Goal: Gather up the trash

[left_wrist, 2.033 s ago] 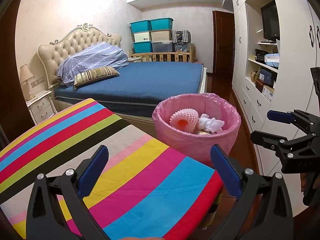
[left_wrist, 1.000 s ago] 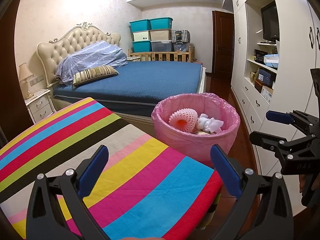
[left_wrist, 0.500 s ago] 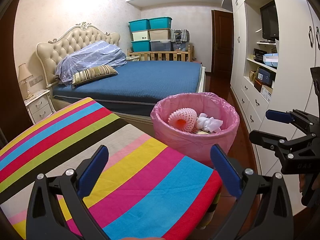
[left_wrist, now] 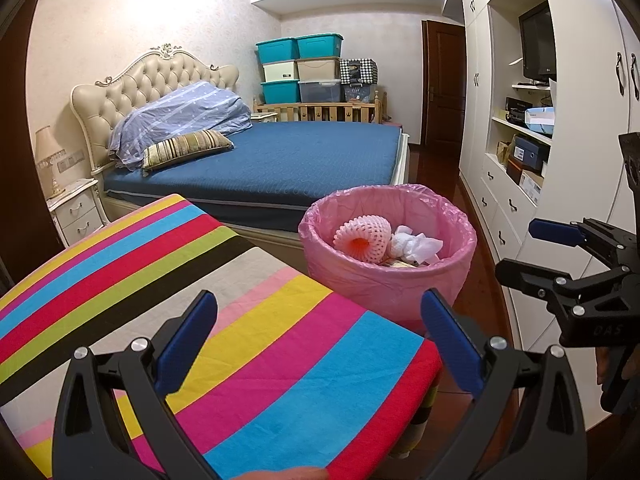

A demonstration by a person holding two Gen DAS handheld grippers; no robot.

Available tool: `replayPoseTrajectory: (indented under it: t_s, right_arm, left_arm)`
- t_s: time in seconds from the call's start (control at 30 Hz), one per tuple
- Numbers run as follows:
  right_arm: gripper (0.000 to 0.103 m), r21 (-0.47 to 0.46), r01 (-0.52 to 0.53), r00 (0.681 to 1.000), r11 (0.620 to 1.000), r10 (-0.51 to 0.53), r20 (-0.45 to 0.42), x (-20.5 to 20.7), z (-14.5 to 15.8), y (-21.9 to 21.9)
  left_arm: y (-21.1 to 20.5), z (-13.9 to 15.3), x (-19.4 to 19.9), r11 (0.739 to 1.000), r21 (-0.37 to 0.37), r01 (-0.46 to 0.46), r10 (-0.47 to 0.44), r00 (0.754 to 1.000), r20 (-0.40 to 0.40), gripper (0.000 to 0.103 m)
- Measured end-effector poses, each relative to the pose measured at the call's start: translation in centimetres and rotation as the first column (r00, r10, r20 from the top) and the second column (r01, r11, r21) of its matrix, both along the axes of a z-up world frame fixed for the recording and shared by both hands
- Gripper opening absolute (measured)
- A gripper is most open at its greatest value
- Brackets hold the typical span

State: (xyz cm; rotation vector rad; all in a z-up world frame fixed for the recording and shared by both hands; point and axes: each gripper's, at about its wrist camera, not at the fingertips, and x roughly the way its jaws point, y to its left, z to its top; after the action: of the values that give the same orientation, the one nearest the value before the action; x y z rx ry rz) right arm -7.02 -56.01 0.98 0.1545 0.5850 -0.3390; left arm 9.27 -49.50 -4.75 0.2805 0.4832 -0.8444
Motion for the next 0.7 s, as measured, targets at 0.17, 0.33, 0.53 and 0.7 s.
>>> replayPoseTrajectory:
  t_s: [0.17,0.33,0.53,0.7]
  right_arm:
    - [0.084,0.0,0.0,1.0,1.0,0.0,0.0,-0.08,-0.03,0.01]
    - [0.084,-0.001,0.0,1.0,1.0,0.0,0.001,0.02,-0.05,0.09]
    - [0.084,0.0,-0.001,1.0,1.0,0.001,0.0,-0.03,0.05,0.03]
    - [0.084,0.002,-0.001,1.0,1.0,0.001,0.001,0.07,0.03,0.12]
  left_arm:
    - [-0.08,-0.07,-0.1,1.0,-0.001,0.002,-0.002,1.0,-0.001,0.098]
    - [-0.06,-0.07,-0.09,1.0,-0.001,0.0,0.0,1.0,-0.001,0.098]
    - [-0.1,-0.27,-0.02,1.0,0.0,0.001,-0.001,1.0,-0.006,0.098]
    - [-0.2,-0.41,-0.11,1.0,-0.003,0.003,-0.003,1.0,-0.003,0.098]
